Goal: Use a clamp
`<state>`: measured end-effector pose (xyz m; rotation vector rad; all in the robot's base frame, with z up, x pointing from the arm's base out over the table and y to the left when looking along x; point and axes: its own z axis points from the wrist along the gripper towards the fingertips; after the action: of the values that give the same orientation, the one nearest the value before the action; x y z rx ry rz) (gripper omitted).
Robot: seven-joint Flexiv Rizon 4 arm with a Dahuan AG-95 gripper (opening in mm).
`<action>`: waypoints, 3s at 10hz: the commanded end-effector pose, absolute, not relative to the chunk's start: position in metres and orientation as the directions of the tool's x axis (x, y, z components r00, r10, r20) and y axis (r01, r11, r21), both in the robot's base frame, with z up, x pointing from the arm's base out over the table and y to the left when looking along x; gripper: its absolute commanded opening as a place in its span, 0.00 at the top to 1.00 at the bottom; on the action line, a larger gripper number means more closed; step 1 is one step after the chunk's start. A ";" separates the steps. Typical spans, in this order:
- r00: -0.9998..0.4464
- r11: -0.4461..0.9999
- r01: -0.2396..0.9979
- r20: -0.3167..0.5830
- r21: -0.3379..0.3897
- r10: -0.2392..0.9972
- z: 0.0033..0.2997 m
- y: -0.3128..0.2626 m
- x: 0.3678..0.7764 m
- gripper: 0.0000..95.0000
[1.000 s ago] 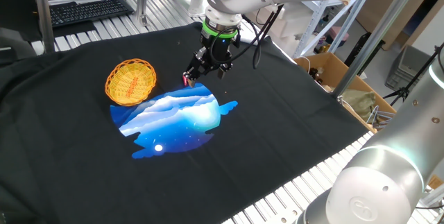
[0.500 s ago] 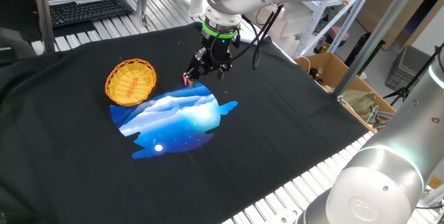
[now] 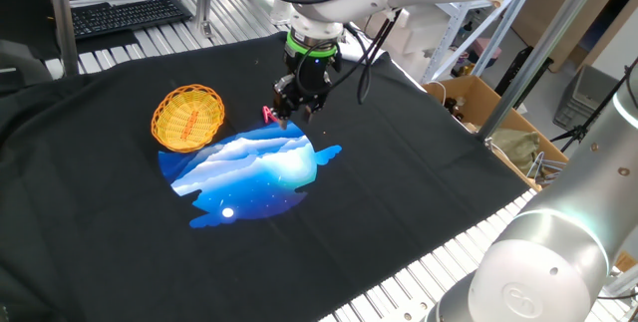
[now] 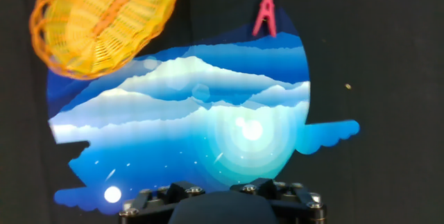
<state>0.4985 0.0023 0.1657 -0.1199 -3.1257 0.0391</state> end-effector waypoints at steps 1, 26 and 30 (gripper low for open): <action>-0.997 0.997 0.072 0.012 -0.026 0.073 0.166 0.002 0.498 1.00; -0.974 0.987 0.147 -0.180 -0.059 0.135 0.087 -0.009 0.571 1.00; -0.965 0.986 0.152 -0.226 -0.063 0.134 0.075 -0.016 0.587 1.00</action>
<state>0.5882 -0.0180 0.0743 -0.2451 -3.3587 0.1424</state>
